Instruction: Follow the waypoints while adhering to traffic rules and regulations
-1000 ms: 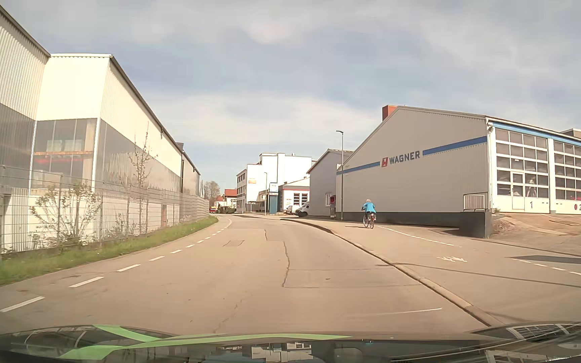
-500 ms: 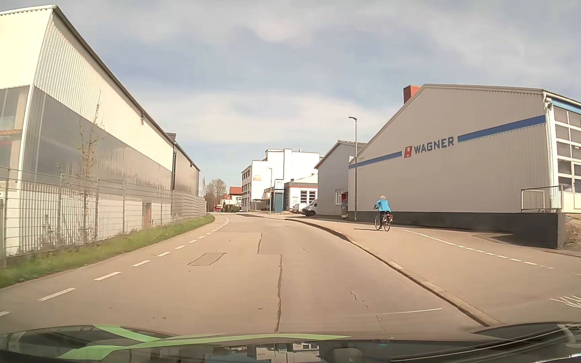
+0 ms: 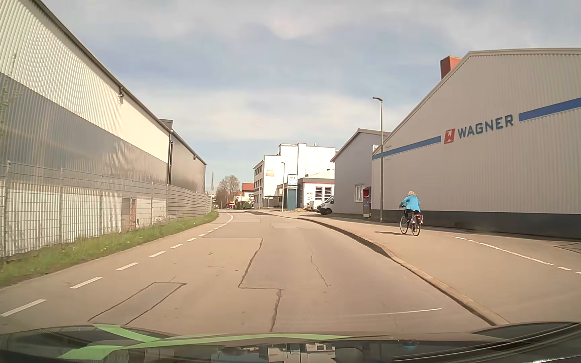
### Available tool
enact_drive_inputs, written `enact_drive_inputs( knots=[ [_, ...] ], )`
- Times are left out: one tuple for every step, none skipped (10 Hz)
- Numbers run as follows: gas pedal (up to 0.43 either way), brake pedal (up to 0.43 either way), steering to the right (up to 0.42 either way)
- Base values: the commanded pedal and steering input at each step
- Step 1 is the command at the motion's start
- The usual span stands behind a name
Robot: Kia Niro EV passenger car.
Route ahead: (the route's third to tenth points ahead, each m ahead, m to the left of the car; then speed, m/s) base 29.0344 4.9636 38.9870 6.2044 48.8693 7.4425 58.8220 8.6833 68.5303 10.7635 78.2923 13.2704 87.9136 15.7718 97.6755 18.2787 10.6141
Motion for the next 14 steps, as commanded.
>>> enact_drive_inputs(
  knots=[
    [0.087,0.0,-0.036],
    [0.087,0.0,-0.034],
    [0.087,0.0,-0.032],
    [0.087,0.0,-0.031],
    [0.087,0.0,-0.03],
    [0.087,0.0,-0.028],
    [0.11,0.0,-0.027],
    [0.11,0.0,-0.023],
    [0.11,0.0,-0.02],
    [0.11,0.0,-0.019],
    [0.11,0.0,-0.018],
    [0.118,0.0,-0.018],
    [0.118,0.0,-0.018],
    [0.13,0.0,-0.018]
  ],
)
